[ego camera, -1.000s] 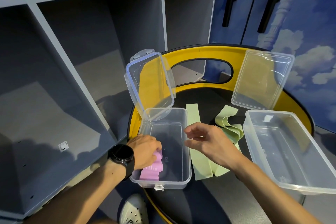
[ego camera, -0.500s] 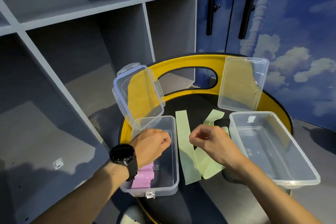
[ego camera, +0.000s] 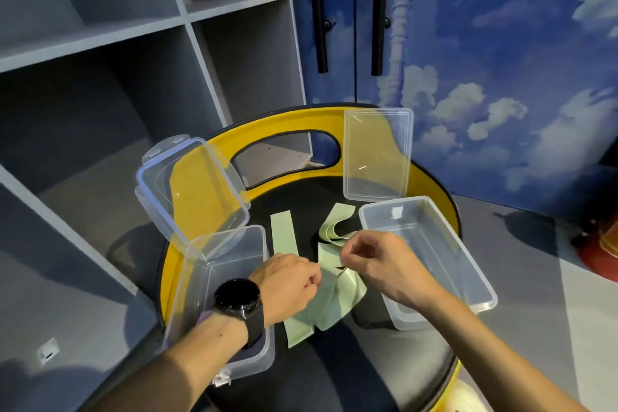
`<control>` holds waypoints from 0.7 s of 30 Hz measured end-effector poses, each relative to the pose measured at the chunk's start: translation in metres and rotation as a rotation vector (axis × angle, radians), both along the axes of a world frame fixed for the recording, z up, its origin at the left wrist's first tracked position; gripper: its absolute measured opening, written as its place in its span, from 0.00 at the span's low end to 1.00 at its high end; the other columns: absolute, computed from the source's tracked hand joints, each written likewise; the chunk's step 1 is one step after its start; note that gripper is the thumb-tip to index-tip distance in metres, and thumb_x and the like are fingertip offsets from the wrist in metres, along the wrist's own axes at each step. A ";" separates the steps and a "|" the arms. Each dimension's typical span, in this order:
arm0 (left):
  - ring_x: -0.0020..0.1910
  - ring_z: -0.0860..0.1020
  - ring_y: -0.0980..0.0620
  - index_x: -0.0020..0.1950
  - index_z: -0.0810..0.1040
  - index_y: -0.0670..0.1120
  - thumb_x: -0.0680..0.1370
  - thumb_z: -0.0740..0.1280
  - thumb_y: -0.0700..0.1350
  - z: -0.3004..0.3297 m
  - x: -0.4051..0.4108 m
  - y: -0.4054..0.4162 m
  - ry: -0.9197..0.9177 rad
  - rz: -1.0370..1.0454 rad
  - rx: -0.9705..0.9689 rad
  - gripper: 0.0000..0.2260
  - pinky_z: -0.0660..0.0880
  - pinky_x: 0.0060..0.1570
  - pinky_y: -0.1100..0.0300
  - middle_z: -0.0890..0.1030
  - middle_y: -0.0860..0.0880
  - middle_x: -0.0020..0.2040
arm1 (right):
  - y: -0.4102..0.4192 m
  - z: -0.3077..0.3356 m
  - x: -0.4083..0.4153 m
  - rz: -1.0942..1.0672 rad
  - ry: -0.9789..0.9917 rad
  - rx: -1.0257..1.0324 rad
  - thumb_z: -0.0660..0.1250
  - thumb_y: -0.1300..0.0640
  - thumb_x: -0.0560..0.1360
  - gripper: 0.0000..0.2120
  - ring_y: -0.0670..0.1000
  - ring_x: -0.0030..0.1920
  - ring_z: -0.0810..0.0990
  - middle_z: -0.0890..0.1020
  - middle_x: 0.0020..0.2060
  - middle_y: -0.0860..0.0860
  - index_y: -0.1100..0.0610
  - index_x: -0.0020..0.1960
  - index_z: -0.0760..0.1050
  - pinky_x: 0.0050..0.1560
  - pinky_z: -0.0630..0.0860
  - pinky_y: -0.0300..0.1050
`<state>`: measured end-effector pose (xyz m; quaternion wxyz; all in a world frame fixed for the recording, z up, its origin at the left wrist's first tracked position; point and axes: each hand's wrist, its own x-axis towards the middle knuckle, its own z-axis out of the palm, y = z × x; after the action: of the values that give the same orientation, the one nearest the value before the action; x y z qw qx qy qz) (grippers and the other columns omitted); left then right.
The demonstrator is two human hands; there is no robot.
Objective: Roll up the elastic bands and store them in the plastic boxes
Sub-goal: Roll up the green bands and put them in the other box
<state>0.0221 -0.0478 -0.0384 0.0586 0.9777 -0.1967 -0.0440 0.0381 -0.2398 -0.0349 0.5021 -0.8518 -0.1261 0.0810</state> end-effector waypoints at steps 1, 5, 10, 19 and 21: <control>0.51 0.76 0.51 0.51 0.79 0.50 0.79 0.59 0.46 -0.001 -0.002 0.000 0.022 -0.009 0.032 0.09 0.69 0.52 0.60 0.81 0.52 0.51 | -0.001 0.000 0.000 -0.001 -0.003 -0.001 0.69 0.58 0.74 0.04 0.51 0.42 0.81 0.83 0.38 0.50 0.54 0.41 0.80 0.46 0.78 0.46; 0.52 0.76 0.50 0.52 0.79 0.52 0.77 0.61 0.50 -0.016 -0.010 0.002 0.126 0.019 0.144 0.09 0.73 0.52 0.56 0.81 0.51 0.51 | 0.004 -0.006 -0.001 0.018 -0.005 -0.025 0.69 0.59 0.73 0.04 0.49 0.41 0.81 0.83 0.37 0.49 0.54 0.40 0.80 0.46 0.77 0.45; 0.45 0.74 0.49 0.48 0.80 0.51 0.68 0.64 0.68 -0.033 -0.017 0.002 0.164 0.030 0.321 0.23 0.67 0.48 0.57 0.80 0.50 0.45 | 0.019 -0.019 -0.002 0.099 -0.017 -0.116 0.67 0.57 0.75 0.04 0.45 0.43 0.80 0.83 0.40 0.46 0.52 0.42 0.79 0.45 0.77 0.39; 0.48 0.71 0.48 0.49 0.80 0.51 0.75 0.64 0.58 -0.034 -0.021 0.002 0.214 0.039 0.334 0.12 0.68 0.51 0.56 0.78 0.48 0.49 | 0.026 -0.032 -0.005 0.151 -0.025 -0.170 0.67 0.57 0.75 0.04 0.43 0.42 0.79 0.82 0.41 0.45 0.50 0.43 0.78 0.40 0.72 0.30; 0.49 0.72 0.48 0.49 0.80 0.51 0.76 0.63 0.56 -0.034 -0.021 0.002 0.220 0.031 0.336 0.11 0.68 0.50 0.57 0.78 0.49 0.49 | 0.028 -0.035 -0.006 0.163 -0.030 -0.178 0.67 0.58 0.75 0.03 0.45 0.42 0.80 0.82 0.41 0.46 0.51 0.44 0.79 0.41 0.73 0.31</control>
<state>0.0014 -0.0461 -0.0728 -0.0835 0.9660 -0.1637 -0.1818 0.0321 -0.2121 -0.0702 0.4142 -0.8811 -0.1946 0.1194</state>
